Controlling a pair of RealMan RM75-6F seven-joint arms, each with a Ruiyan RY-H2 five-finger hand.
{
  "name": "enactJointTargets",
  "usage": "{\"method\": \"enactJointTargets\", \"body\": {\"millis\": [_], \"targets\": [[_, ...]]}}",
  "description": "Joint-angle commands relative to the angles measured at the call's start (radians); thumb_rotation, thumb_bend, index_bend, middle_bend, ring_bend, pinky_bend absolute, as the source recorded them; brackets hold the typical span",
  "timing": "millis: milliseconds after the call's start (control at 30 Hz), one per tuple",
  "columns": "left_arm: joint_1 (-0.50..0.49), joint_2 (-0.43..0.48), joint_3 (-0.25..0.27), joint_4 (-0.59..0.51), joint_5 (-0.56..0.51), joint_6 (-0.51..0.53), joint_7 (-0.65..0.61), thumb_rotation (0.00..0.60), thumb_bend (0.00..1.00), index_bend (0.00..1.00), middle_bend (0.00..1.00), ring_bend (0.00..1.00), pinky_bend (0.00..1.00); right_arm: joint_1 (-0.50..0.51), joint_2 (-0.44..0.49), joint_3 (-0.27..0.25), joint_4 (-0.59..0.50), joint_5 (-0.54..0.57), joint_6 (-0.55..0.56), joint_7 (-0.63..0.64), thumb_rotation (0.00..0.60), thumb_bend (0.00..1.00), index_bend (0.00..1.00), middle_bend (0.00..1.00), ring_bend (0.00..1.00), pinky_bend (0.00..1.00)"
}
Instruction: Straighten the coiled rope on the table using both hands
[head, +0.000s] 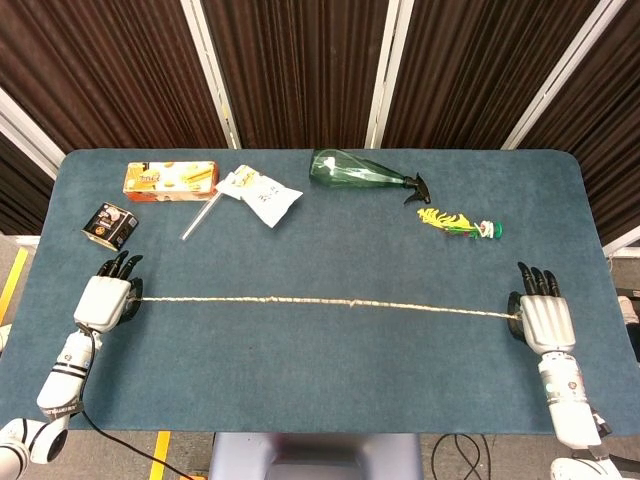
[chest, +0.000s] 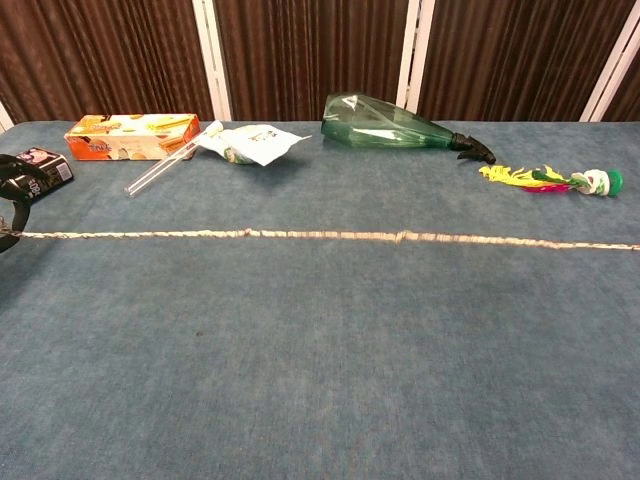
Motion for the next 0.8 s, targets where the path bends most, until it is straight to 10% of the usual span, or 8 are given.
{"method": "enactJointTargets", "body": {"millis": [33, 567, 800], "targets": [[-0.003, -0.019, 0.000, 0.030, -0.005, -0.016, -0.015, 0.600, 0.43, 0.60, 0.11, 0.03, 0.19, -0.003, -0.012, -0.002, 0.022, 0.003, -0.006, 0.005, 0.600, 0.59, 0.76, 0.12, 0.00, 0.00], [-0.015, -0.087, 0.020, 0.124, 0.012, -0.053, -0.061, 0.600, 0.43, 0.59, 0.11, 0.03, 0.20, 0.006, -0.085, -0.015, 0.138, 0.026, -0.081, -0.006, 0.600, 0.59, 0.73, 0.12, 0.00, 0.00], [-0.016, -0.099, 0.029, 0.137, 0.016, -0.069, -0.062, 0.600, 0.43, 0.49, 0.11, 0.03, 0.20, 0.019, -0.083, -0.023, 0.144, 0.053, -0.151, -0.031, 0.600, 0.59, 0.56, 0.11, 0.00, 0.00]]}}
